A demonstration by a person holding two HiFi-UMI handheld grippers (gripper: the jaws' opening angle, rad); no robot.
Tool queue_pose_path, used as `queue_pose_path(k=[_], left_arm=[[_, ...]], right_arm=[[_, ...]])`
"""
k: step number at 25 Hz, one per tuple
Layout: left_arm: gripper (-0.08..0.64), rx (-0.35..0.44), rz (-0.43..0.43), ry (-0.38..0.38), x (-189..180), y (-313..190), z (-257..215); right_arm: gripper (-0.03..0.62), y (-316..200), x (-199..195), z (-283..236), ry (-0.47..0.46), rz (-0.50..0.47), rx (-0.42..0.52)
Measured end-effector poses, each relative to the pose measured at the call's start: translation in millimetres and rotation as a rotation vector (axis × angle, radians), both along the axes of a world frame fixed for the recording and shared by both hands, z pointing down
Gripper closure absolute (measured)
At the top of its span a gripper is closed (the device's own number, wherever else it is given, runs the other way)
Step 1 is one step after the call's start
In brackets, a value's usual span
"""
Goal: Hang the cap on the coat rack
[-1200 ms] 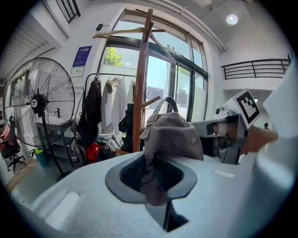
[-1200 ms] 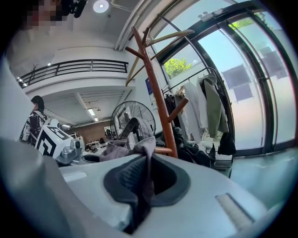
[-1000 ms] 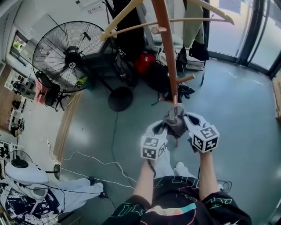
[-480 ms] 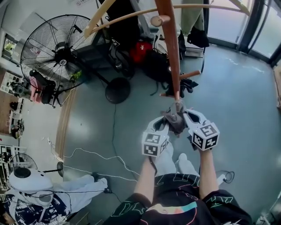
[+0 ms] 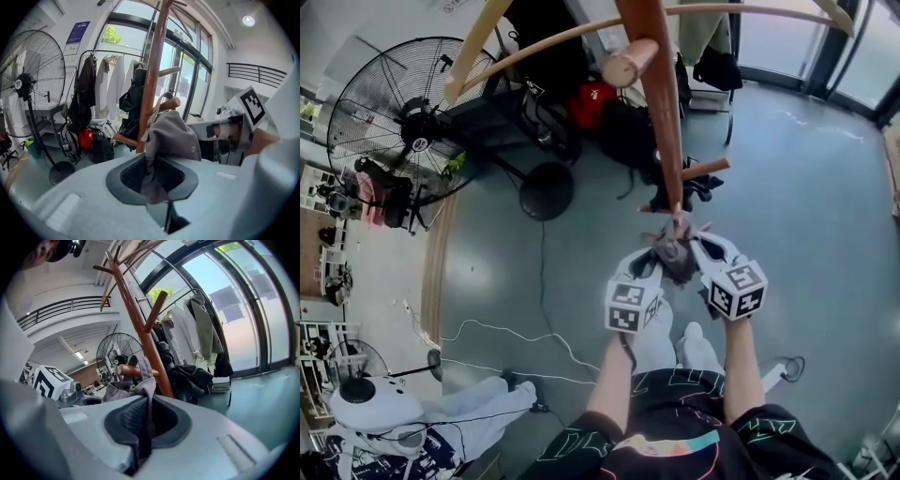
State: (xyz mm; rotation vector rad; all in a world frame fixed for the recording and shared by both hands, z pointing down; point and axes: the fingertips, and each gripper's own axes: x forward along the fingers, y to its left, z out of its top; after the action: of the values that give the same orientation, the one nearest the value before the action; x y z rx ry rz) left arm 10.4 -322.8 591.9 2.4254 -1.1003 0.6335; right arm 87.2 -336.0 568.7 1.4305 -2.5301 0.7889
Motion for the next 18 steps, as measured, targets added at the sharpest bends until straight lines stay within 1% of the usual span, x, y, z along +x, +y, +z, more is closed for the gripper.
queue_pose_path(k=[7, 11, 14, 16, 17, 18], left_arm=[[0.500, -0.027, 0.026, -0.012, 2.4, -14.2, 6.8], [0.499, -0.042, 0.026, -0.019, 3.7, -20.1, 13.1], [0.499, -0.052, 0.016, -0.020, 3.9, -22.9, 19.2], [0.497, -0.062, -0.005, -0.043, 2.0, -24.6, 29.7], [0.489, -0.069, -0.022, -0.061, 0.2, -25.4, 37.6], [0.469, -0.077, -0.038, -0.069, -1.3, -25.4, 44.5]], right_arm=[[0.581, -13.6, 2.5, 7.5, -0.013, 0.030, -0.028], [0.581, -19.1, 4.2, 13.9, -0.016, 0.047, -0.043], [0.581, -20.7, 5.0, 17.2, -0.004, 0.065, -0.054], [0.581, -20.7, 6.2, 24.3, 0.019, 0.078, -0.066], [0.581, -20.4, 6.4, 29.8, 0.031, 0.083, -0.073], [0.566, -19.5, 5.8, 34.9, 0.037, 0.086, -0.079]])
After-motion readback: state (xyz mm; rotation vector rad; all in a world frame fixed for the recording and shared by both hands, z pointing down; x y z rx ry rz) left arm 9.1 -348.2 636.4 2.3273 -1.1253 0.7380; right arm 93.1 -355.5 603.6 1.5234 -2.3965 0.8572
